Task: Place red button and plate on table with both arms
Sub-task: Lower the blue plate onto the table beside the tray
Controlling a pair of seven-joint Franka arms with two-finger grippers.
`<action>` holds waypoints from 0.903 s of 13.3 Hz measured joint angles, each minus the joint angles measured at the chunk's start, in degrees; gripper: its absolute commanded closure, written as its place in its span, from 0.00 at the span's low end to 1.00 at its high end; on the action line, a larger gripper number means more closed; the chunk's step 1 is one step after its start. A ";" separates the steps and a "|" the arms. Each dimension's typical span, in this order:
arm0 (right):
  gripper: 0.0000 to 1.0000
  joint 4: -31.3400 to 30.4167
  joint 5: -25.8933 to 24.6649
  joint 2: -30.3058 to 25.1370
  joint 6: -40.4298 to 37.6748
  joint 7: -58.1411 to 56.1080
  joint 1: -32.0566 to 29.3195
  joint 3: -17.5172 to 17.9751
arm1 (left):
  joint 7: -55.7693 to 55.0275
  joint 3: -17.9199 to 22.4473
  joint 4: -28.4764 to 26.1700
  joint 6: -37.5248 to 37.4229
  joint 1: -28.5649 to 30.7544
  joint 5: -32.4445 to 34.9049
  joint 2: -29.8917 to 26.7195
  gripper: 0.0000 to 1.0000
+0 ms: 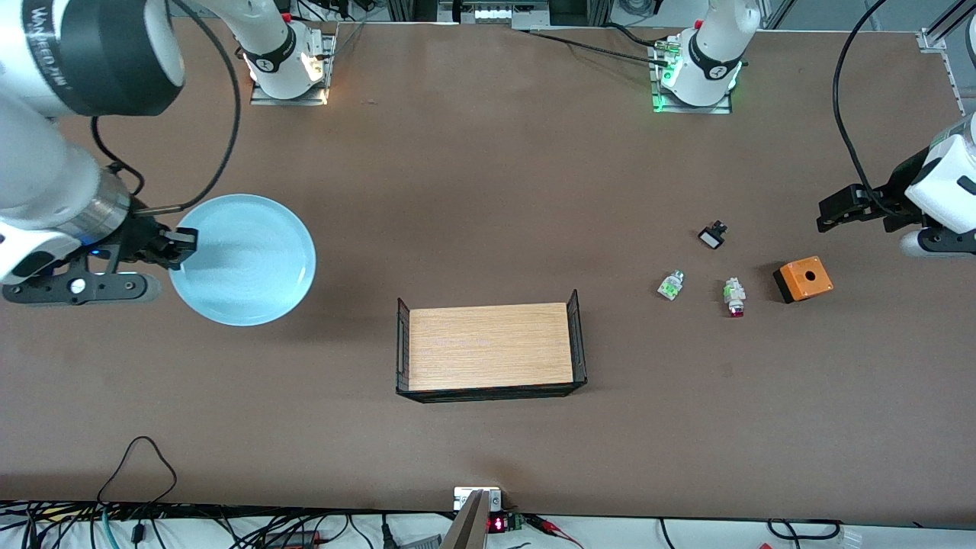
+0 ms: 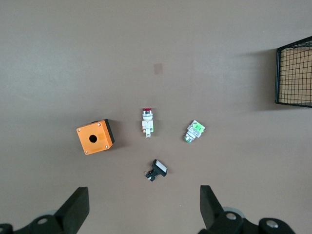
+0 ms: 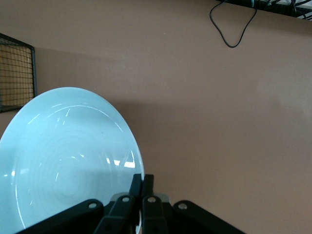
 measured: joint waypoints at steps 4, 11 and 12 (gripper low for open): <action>1.00 -2.41 0.12 0.31 -0.22 -5.38 -3.42 0.00 | 0.00 0.00 0.00 -0.09 0.00 0.00 0.00 0.00; 1.00 -6.89 3.63 3.91 0.72 -5.73 -7.91 -0.02 | -1.75 -0.01 0.02 -0.52 -0.02 -0.04 -0.02 0.00; 1.00 -6.89 3.80 4.32 0.82 -5.88 -8.23 -0.01 | -1.80 -0.01 0.07 -0.52 -0.02 -0.04 -0.04 0.00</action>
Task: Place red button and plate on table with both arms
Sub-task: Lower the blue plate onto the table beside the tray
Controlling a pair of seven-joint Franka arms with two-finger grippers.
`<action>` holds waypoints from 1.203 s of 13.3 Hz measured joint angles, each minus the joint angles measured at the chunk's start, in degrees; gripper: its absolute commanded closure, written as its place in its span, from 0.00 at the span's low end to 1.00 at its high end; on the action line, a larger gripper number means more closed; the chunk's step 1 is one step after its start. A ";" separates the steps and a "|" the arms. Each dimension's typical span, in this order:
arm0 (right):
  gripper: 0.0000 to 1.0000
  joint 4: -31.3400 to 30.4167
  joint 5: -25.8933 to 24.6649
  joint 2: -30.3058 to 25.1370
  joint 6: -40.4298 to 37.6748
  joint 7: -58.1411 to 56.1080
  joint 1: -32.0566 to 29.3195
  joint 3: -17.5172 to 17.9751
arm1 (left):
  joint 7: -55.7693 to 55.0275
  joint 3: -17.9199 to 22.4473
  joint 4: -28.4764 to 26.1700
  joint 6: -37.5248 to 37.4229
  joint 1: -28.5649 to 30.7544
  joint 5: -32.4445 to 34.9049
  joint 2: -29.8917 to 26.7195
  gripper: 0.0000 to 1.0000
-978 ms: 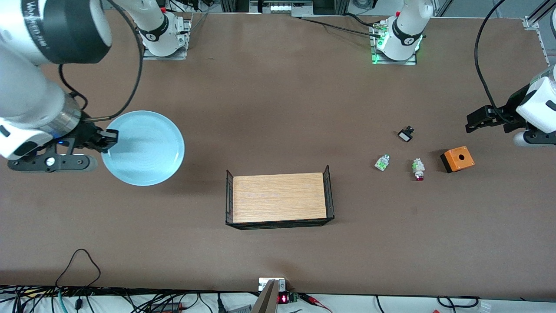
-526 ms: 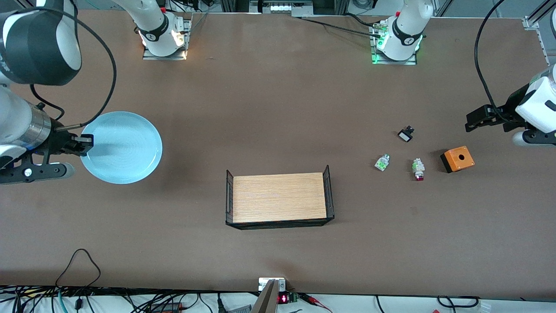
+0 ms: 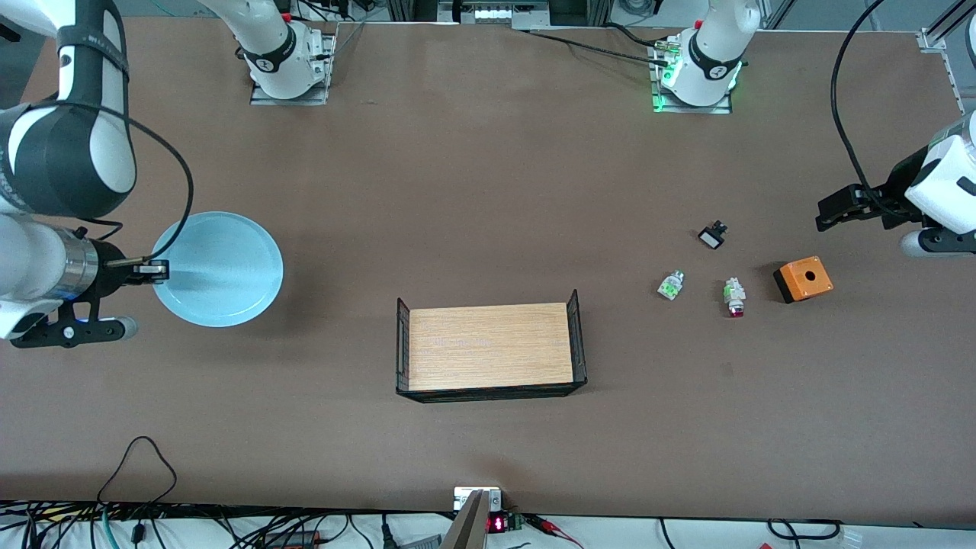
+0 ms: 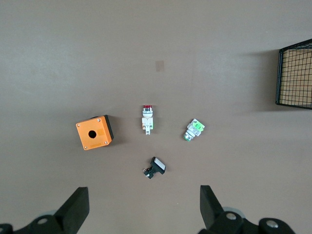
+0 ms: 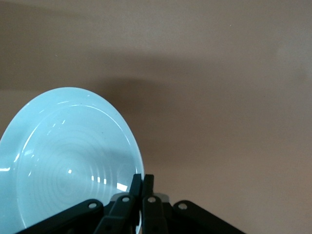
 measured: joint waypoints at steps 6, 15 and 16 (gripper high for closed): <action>1.00 0.10 0.11 -0.42 0.03 -0.07 0.00 0.52 | -0.16 0.03 0.68 0.00 0.32 0.00 -0.15 0.00; 1.00 -17.43 0.51 -5.11 15.65 -0.07 0.03 0.52 | 1.33 0.00 0.77 -0.07 0.32 -0.02 -0.43 0.00; 1.00 -21.84 0.51 -6.71 19.35 -0.07 -0.08 0.49 | 1.49 0.00 0.77 -0.10 0.32 -0.22 -0.47 0.00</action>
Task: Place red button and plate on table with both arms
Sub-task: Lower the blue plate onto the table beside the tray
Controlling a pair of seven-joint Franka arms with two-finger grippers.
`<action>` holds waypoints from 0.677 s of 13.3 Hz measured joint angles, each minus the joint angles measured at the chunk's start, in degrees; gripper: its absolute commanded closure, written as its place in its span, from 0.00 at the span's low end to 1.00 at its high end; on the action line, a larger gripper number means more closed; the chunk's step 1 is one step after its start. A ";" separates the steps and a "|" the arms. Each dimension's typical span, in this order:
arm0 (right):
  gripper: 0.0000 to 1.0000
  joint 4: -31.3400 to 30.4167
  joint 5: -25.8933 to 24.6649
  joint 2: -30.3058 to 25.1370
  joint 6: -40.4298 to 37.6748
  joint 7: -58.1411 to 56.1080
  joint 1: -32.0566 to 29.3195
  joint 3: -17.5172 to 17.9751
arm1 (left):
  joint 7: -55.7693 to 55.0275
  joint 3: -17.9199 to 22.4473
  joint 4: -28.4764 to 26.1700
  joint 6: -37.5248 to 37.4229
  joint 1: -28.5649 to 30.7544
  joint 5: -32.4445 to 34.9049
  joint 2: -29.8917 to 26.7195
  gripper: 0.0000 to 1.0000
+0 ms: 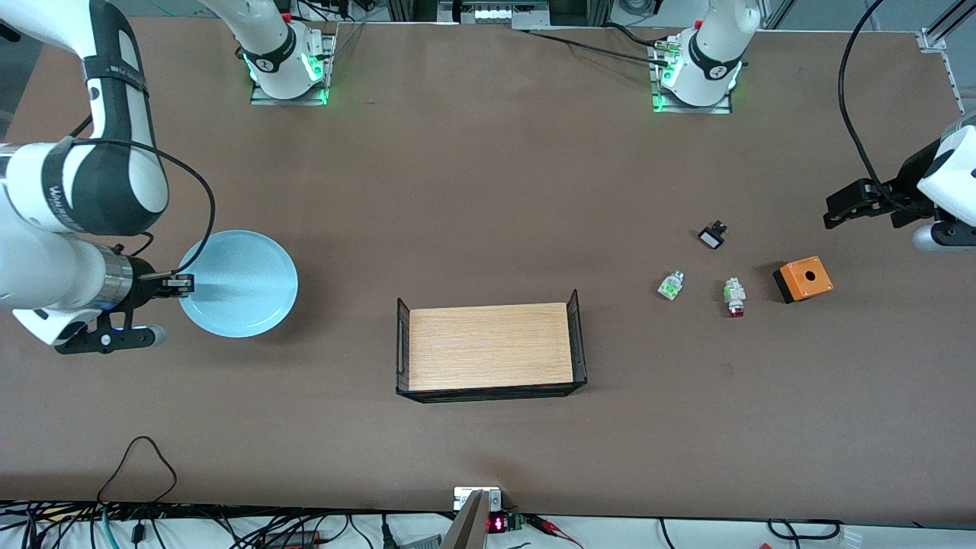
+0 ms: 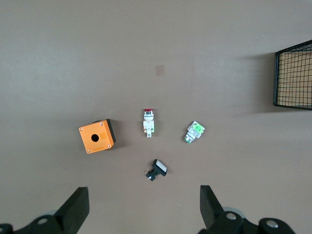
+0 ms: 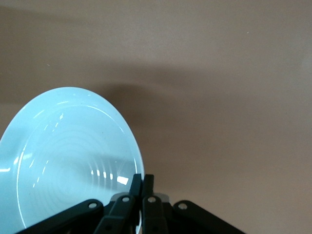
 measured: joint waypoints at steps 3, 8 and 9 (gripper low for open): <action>1.00 -13.66 0.00 -4.90 11.64 0.00 -1.45 -0.10 | 0.19 0.00 0.00 -0.13 0.00 -0.72 -0.08 0.00; 1.00 -29.02 0.00 -8.50 28.41 -2.01 -4.68 -0.12 | 0.27 0.00 -0.09 -0.46 0.00 -0.76 -0.08 0.00; 1.00 -31.04 0.00 -8.83 30.99 -2.02 -4.74 -0.10 | 0.27 0.00 -0.09 -0.48 0.00 -0.76 -0.08 0.00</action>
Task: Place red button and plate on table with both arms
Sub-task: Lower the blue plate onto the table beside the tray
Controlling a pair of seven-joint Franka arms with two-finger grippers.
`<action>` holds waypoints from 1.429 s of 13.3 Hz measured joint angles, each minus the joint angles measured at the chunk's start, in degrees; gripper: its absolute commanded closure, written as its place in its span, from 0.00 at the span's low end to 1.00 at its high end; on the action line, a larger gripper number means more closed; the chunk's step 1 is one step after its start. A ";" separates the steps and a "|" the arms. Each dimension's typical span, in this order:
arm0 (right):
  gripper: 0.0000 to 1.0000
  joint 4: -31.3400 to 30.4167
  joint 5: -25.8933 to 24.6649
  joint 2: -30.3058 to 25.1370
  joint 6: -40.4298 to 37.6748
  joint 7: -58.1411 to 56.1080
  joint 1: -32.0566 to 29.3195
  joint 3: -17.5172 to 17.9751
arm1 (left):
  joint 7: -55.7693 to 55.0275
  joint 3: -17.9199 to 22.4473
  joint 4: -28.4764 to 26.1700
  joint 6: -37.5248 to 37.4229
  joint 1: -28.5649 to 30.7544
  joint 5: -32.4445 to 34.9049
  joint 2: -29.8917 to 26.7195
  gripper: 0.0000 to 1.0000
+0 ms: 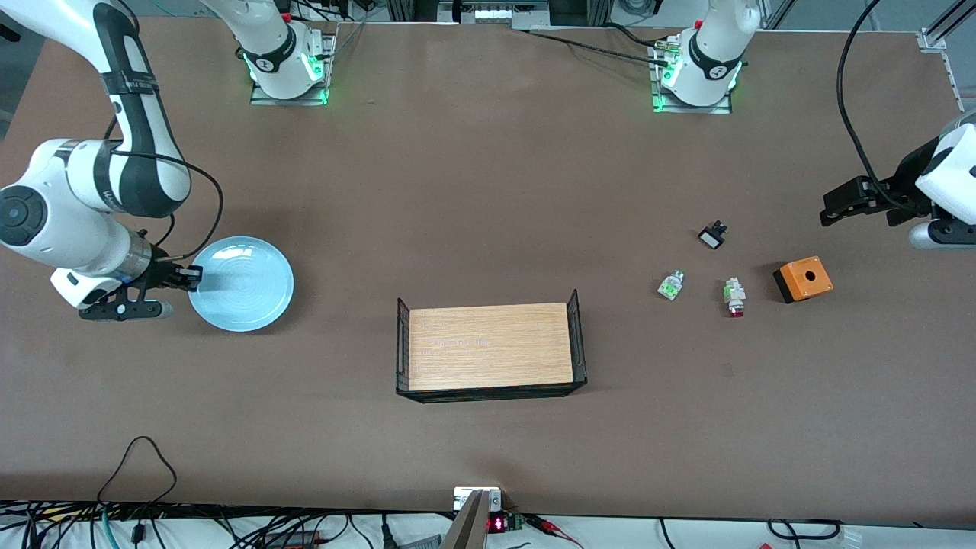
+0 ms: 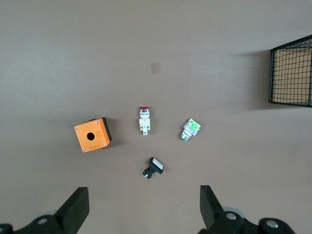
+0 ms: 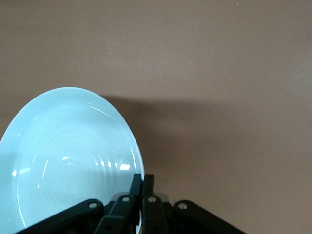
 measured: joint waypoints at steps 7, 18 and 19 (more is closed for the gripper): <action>1.00 -7.59 0.00 1.45 16.10 0.00 -0.05 0.85 | 0.05 0.00 -0.16 -0.22 -0.01 0.00 0.00 0.00; 0.76 -9.25 0.00 10.97 33.99 0.03 -0.10 2.53 | 0.06 -0.05 -0.23 -0.24 -0.04 0.00 0.00 0.00; 0.64 -9.17 0.00 10.98 33.99 0.01 -0.08 2.60 | 0.06 -0.06 -0.23 -0.24 -0.05 0.00 0.00 0.00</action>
